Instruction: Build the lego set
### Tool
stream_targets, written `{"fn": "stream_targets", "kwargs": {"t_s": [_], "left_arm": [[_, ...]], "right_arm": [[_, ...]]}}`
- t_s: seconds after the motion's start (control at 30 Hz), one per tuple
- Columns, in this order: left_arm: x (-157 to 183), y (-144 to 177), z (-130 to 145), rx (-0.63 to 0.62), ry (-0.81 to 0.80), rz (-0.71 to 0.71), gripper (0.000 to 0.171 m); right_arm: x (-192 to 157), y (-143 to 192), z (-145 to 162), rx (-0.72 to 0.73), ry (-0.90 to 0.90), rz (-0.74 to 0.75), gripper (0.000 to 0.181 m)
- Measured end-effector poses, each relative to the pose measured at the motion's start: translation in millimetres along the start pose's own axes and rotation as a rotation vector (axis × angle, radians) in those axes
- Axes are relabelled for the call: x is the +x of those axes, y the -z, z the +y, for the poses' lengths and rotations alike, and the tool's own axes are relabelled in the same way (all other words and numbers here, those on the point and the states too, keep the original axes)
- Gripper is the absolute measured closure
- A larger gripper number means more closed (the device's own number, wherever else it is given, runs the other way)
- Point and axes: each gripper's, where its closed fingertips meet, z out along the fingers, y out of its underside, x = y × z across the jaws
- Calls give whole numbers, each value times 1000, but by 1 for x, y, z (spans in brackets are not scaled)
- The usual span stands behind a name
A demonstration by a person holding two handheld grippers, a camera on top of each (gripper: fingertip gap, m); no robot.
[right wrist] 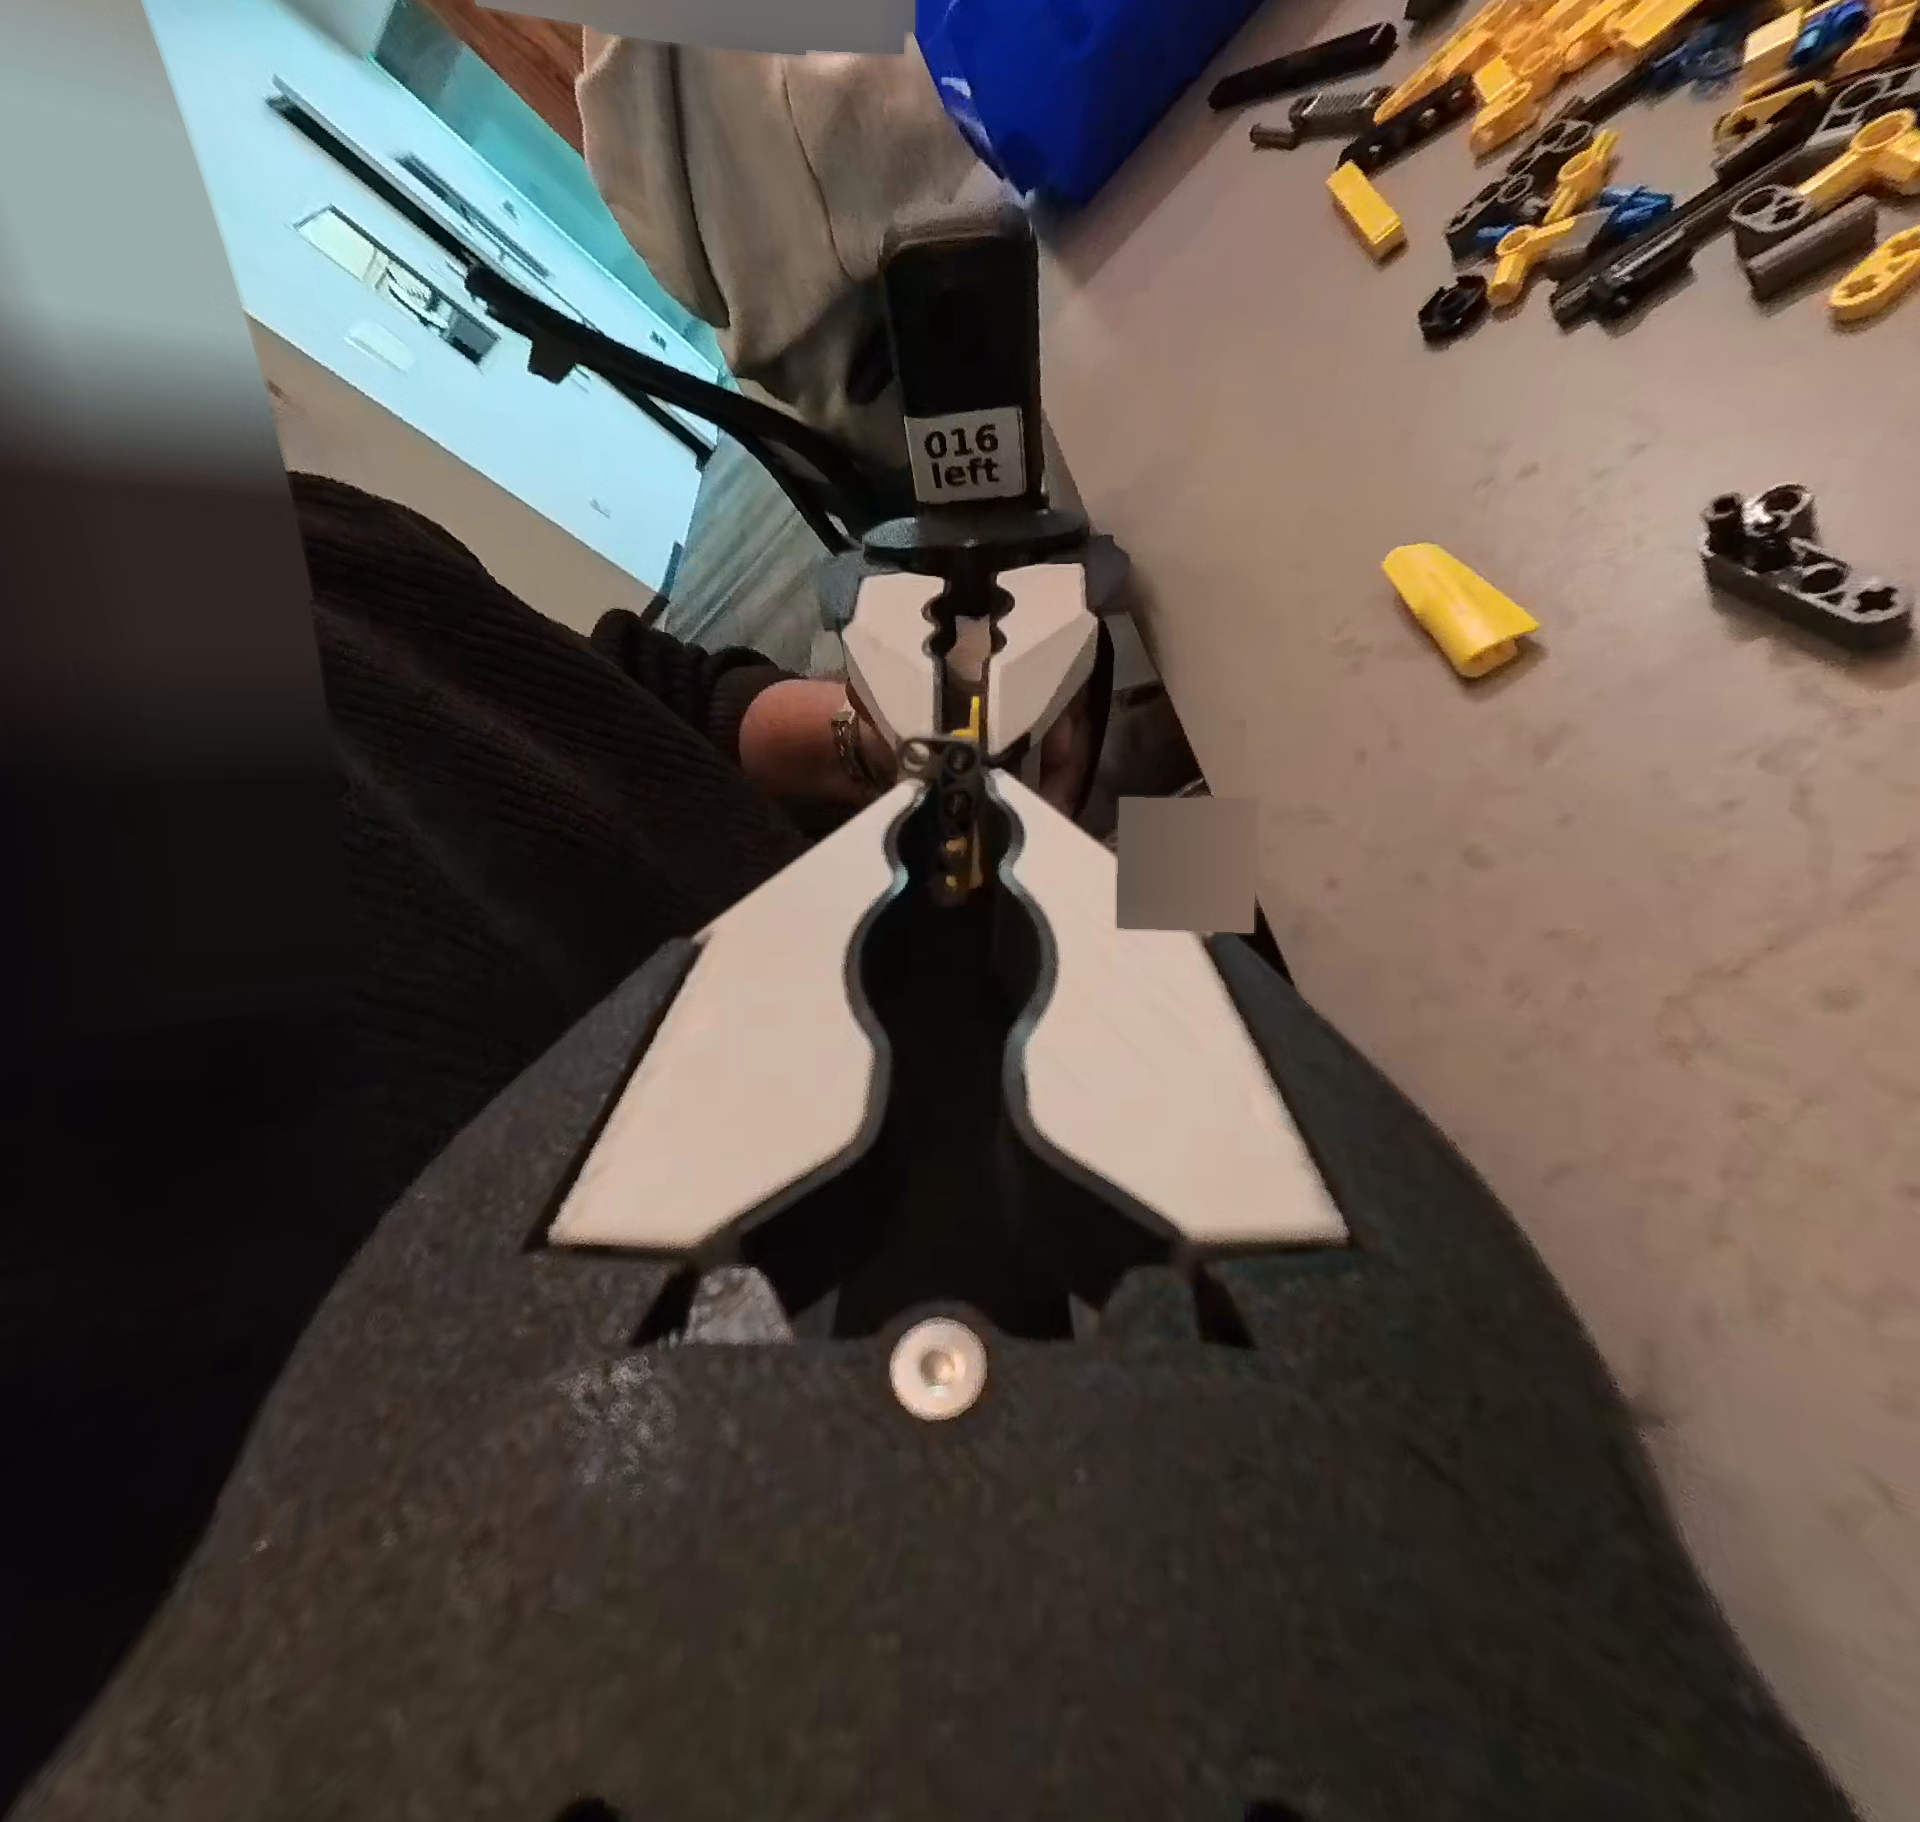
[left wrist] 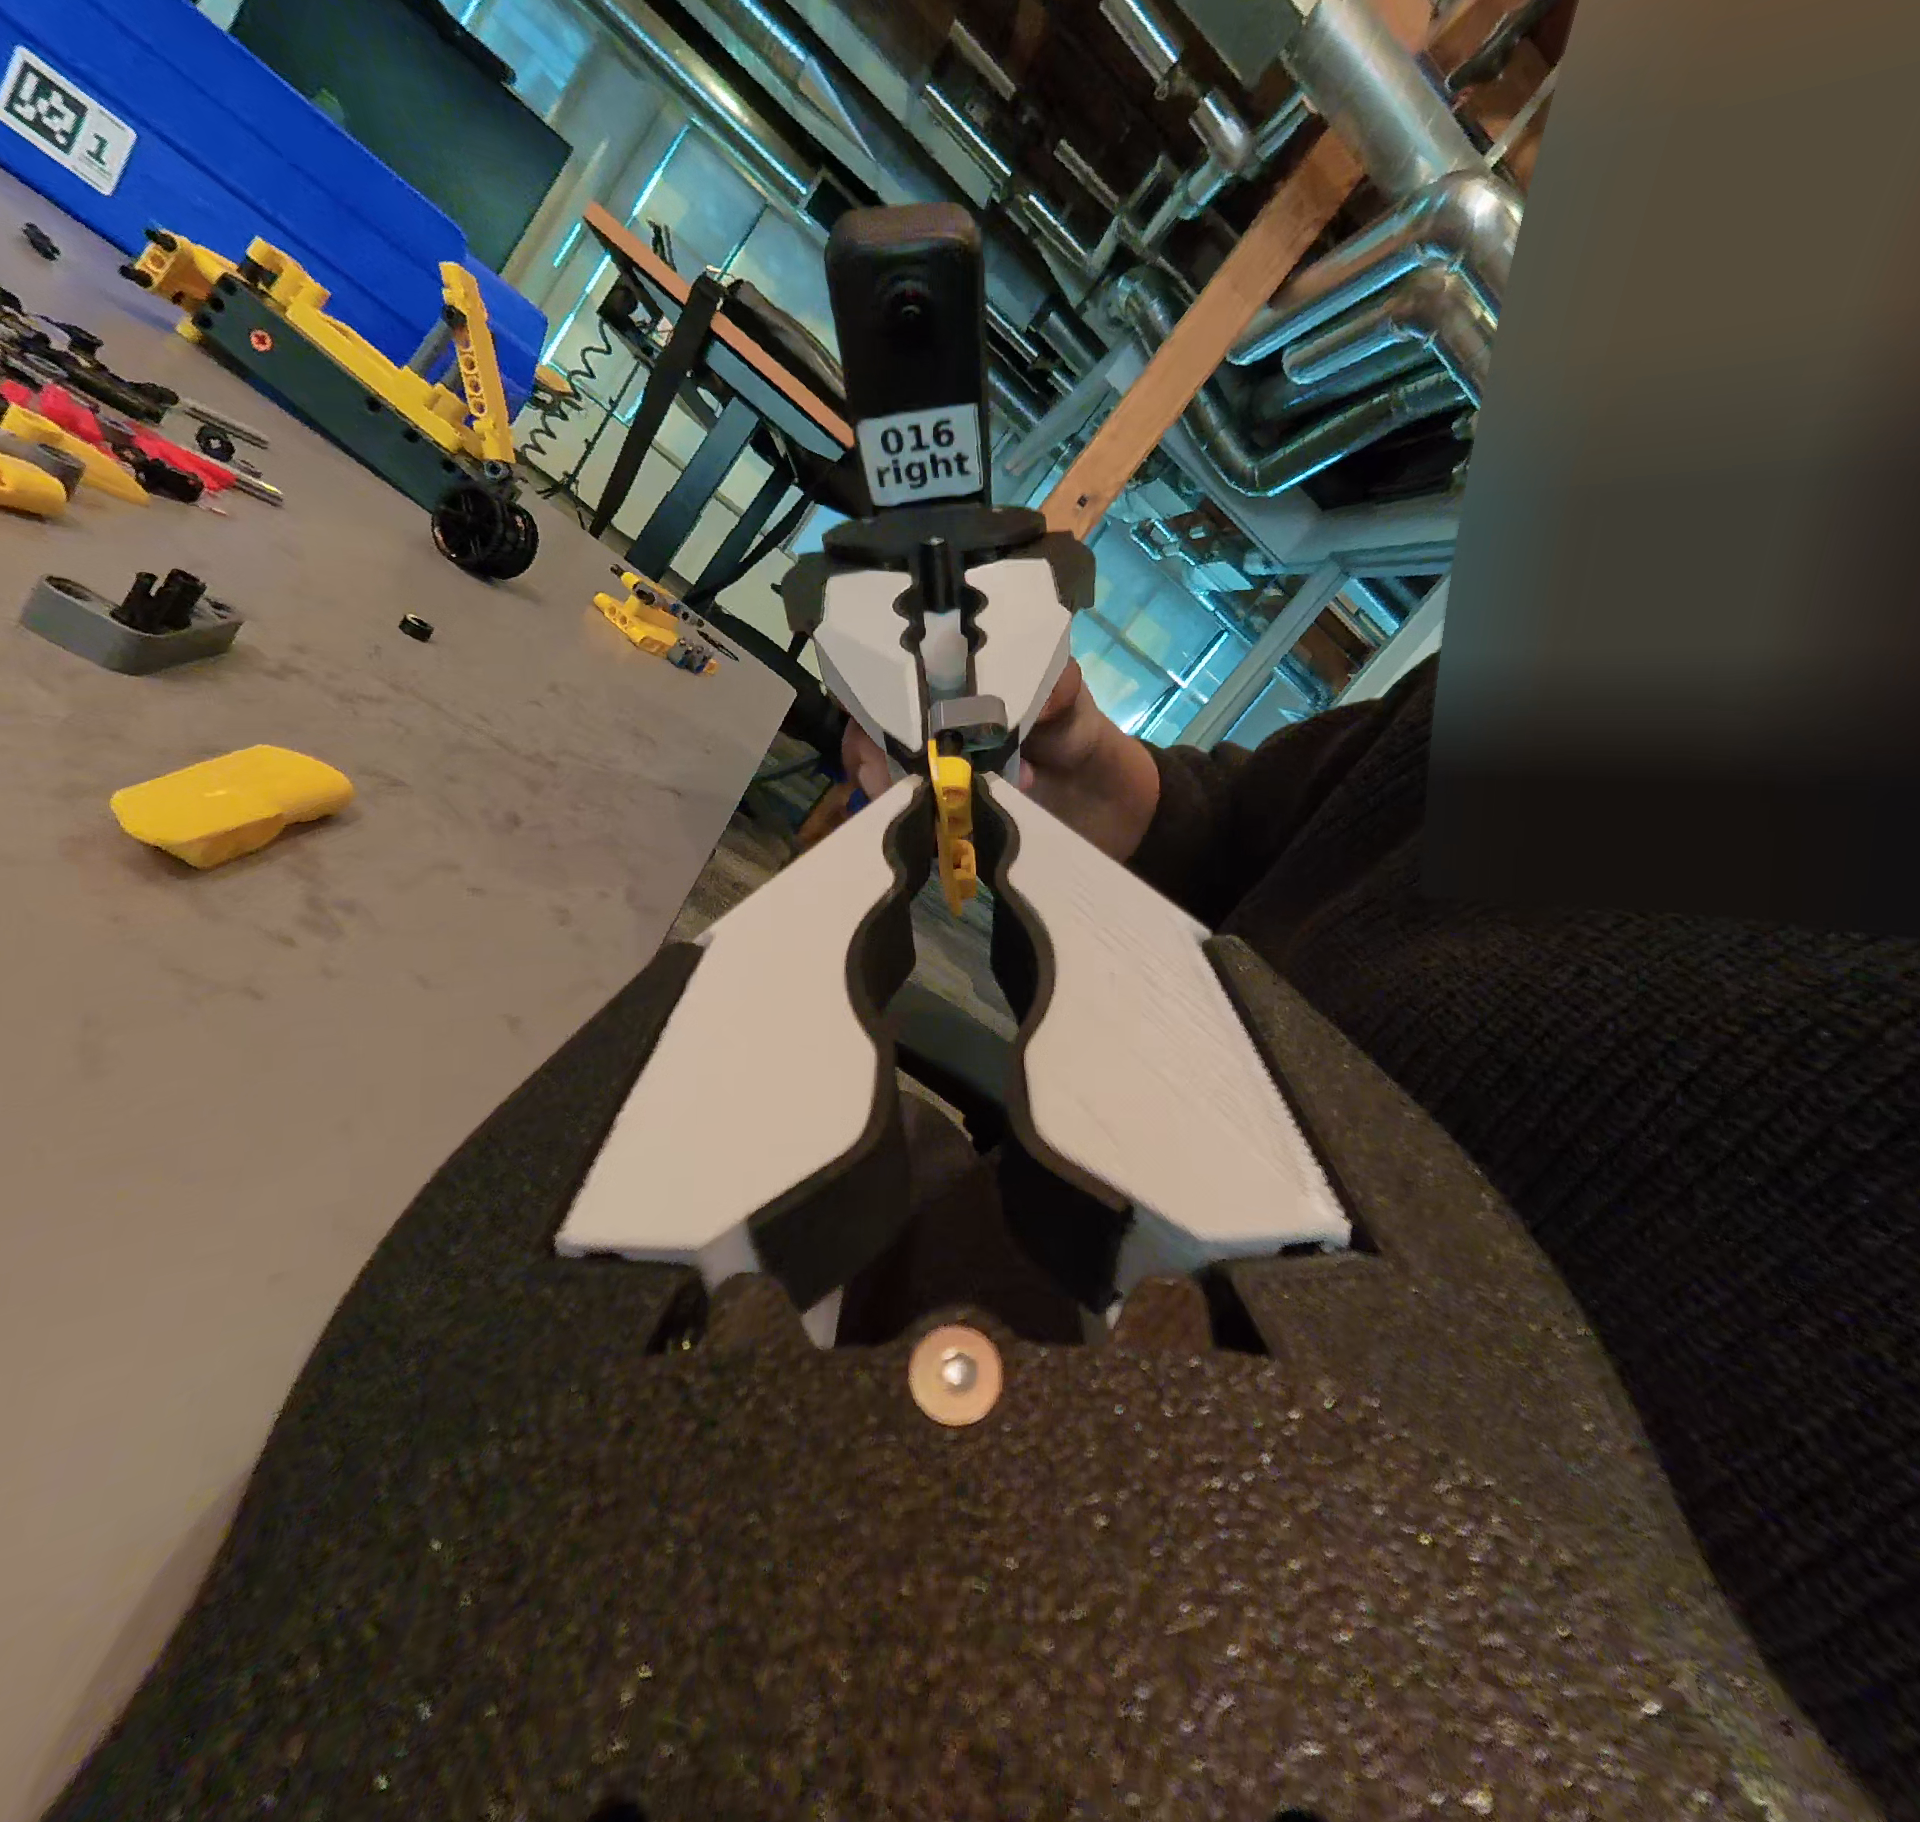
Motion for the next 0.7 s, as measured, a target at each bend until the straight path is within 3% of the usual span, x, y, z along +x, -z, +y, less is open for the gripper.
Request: {"fn": "stream_targets", "kwargs": {"t_s": [0.53, 0.7], "left_arm": [[-4, -6, 21, -124, -23, -20, 167], [-5, -11, 43, -217, -36, -33, 168]], "right_arm": [[5, 4, 20, -297, 105, 42, 175], [6, 8, 40, -439, 105, 60, 175]]}}
